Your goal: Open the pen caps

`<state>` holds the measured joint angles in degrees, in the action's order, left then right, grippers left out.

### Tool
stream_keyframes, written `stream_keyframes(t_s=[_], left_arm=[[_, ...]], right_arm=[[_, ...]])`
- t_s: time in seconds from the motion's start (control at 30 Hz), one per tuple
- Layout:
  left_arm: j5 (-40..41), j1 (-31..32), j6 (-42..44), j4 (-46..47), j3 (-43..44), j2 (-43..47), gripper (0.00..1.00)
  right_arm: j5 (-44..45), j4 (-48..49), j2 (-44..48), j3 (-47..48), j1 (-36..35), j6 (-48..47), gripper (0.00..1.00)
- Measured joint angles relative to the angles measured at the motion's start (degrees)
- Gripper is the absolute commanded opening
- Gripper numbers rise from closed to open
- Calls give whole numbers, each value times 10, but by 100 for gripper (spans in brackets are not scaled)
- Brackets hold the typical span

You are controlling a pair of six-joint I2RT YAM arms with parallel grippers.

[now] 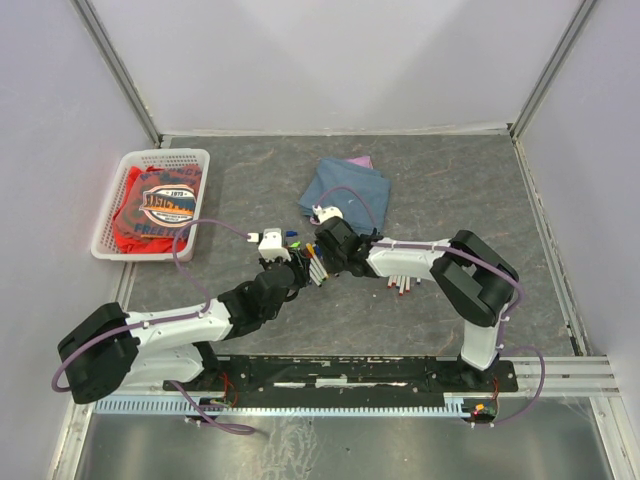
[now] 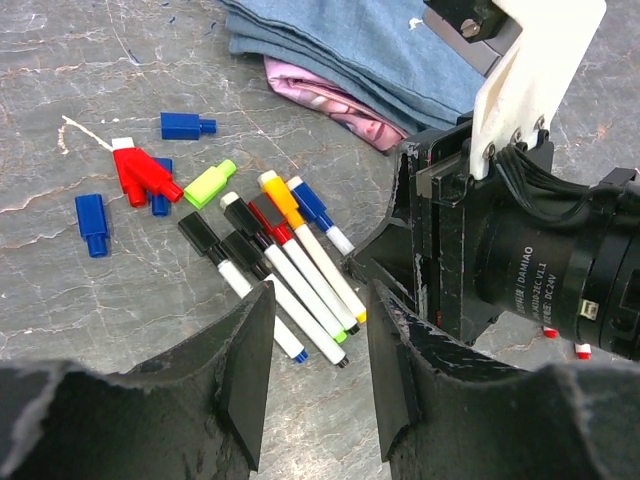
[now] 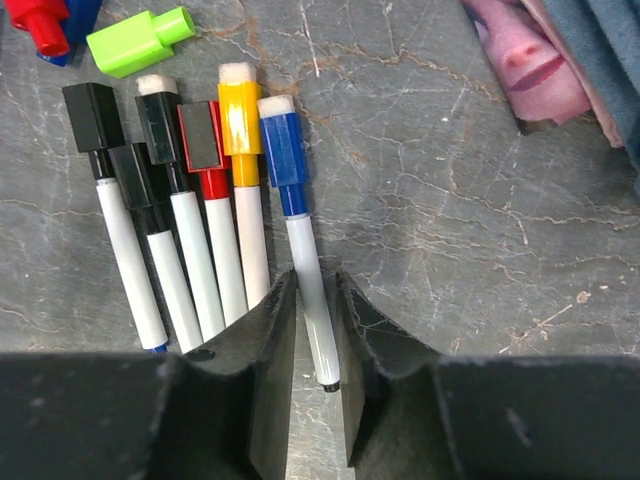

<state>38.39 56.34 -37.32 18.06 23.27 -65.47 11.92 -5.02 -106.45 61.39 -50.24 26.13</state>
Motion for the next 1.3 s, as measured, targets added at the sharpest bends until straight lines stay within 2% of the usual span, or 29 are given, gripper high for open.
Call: stream_keyframes(t_s=[0.3, 0.57, 0.73, 1.03, 1.3], left_arm=[[-10, 0, 0, 1, 0, -4, 51], [-18, -1, 0, 0, 0, -5, 58], [-43, -12, 0, -4, 16, -22, 61], [-136, -57, -24, 3, 43, -56, 63], [-231, -112, -73, 50, 43, -91, 64]], right_arm=[[35, -6, -3, 2, -8, -3, 12], [38, -10, 4, -3, -8, 2, 2], [38, -14, 48, -50, -8, 4, 1], [21, 15, 137, -111, -8, 10, 1], [-31, 59, 163, -141, -8, 28, 1]])
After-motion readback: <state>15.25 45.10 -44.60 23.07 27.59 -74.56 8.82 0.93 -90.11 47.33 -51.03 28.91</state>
